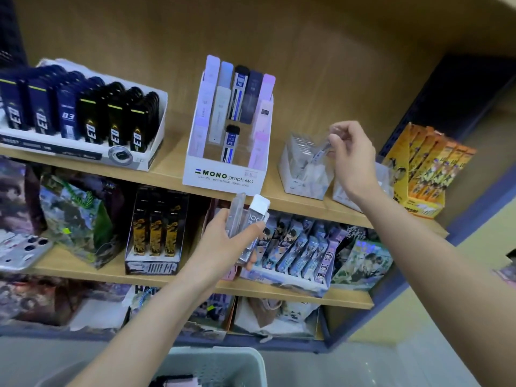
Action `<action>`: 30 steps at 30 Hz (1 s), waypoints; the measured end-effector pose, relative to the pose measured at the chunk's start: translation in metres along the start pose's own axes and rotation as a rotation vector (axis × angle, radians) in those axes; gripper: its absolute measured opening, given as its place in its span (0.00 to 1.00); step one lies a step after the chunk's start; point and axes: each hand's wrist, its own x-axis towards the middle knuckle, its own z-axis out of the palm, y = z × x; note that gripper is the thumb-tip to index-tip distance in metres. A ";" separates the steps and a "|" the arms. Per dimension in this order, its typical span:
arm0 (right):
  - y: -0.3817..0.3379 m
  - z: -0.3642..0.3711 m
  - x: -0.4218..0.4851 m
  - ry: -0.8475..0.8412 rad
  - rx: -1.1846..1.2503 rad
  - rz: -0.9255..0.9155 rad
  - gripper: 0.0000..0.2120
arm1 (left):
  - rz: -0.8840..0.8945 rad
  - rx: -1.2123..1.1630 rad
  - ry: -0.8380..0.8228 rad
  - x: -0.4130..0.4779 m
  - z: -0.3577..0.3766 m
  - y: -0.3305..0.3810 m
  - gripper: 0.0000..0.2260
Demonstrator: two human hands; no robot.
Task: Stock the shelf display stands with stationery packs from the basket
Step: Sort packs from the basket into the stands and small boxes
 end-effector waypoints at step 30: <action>-0.027 0.003 -0.109 -0.618 0.120 0.425 0.06 | -0.069 0.019 -0.086 -0.001 0.014 -0.014 0.13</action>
